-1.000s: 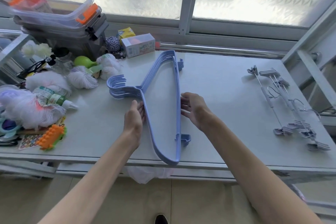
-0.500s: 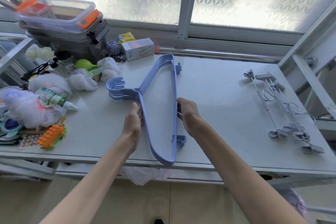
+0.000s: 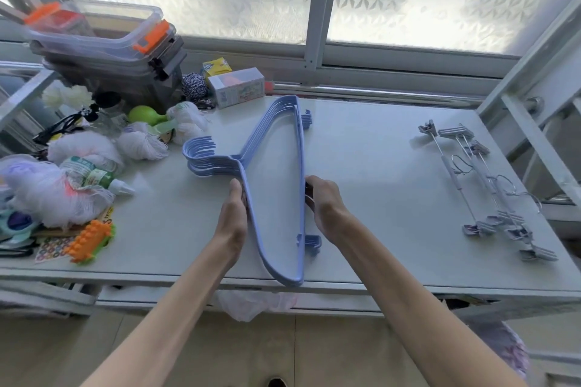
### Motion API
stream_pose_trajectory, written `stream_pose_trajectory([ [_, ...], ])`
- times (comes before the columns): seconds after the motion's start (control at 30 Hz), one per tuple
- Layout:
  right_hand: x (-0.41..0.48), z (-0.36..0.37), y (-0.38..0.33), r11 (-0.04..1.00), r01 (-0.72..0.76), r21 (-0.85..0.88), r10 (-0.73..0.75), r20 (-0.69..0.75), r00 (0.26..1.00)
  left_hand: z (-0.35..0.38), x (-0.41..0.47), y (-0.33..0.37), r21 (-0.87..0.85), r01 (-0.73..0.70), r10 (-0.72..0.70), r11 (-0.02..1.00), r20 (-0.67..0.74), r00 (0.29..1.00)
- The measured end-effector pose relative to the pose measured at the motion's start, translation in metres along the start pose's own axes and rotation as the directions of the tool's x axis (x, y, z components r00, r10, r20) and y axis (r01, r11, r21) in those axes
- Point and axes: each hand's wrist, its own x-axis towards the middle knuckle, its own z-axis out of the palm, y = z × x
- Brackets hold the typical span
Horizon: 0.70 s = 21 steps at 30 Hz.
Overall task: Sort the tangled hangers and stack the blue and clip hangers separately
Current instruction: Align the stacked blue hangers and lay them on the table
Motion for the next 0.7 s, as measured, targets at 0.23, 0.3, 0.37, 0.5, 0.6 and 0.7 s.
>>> stream_pose_trajectory([
  [0.23, -0.024, -0.04, 0.006, 0.998, 0.039, 0.042, -0.034, -0.102, 0.994, -0.011, -0.008, 0.004, -0.108, 0.069, -0.056, 0.992, 0.113, 0.992],
  [0.3, -0.034, -0.057, 0.009, 0.999, 0.045, -0.004, -0.045, -0.158, 0.986, -0.015, -0.017, 0.01, -0.121, 0.079, -0.066, 0.989, 0.104, 0.992],
  [0.37, -0.044, -0.075, 0.012, 0.998, 0.056, -0.038, -0.062, -0.189, 0.98, -0.02, -0.029, 0.015, -0.121, 0.031, -0.026, 0.992, 0.041, 0.999],
  [0.5, -0.059, -0.113, 0.01, 0.992, 0.111, -0.067, -0.124, -0.259, 0.958, -0.023, -0.05, 0.026, -0.039, -0.147, 0.142, 0.988, -0.106, 0.984],
  [0.6, -0.067, -0.143, 0.007, 0.985, 0.14, -0.104, -0.167, -0.322, 0.932, -0.007, -0.065, 0.037, -0.014, -0.242, 0.24, 0.97, -0.07, 0.968],
  [0.7, -0.07, -0.173, 0.004, 0.974, 0.146, -0.172, -0.203, -0.386, 0.9, 0.023, -0.074, 0.046, -0.012, -0.266, 0.266, 0.964, 0.042, 0.963],
])
